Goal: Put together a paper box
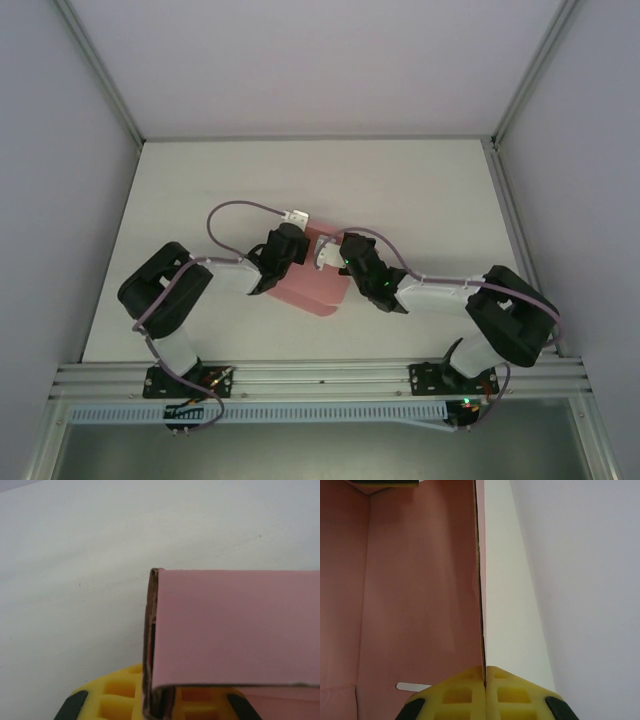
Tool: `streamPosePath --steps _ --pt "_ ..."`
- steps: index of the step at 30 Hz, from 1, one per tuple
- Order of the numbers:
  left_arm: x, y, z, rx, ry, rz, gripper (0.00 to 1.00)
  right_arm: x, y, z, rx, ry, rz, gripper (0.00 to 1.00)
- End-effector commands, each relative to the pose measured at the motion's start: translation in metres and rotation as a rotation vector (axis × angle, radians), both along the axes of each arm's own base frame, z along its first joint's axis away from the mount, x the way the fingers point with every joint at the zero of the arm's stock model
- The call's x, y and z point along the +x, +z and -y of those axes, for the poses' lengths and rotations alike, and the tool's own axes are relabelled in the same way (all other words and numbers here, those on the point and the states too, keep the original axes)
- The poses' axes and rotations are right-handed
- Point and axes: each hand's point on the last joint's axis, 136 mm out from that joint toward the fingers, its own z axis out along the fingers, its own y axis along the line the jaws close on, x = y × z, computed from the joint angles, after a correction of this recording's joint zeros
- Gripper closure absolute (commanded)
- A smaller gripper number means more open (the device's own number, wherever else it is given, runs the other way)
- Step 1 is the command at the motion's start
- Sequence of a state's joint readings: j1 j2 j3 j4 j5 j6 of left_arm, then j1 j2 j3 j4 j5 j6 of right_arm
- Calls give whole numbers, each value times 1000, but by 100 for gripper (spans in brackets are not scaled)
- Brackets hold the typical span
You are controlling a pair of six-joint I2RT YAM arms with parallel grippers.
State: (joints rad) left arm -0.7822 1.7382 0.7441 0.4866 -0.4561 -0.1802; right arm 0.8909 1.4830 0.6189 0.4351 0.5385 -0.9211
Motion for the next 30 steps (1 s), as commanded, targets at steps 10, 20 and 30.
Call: streamPosePath --steps 10,20,30 --pt "-10 41 -33 -78 33 55 100 -16 88 4 402 -18 24 37" --pt "-25 94 -45 -197 45 126 100 -25 197 49 981 -109 57 0" --pt "-34 116 -38 -309 9 114 100 -12 146 16 953 -78 -96 0"
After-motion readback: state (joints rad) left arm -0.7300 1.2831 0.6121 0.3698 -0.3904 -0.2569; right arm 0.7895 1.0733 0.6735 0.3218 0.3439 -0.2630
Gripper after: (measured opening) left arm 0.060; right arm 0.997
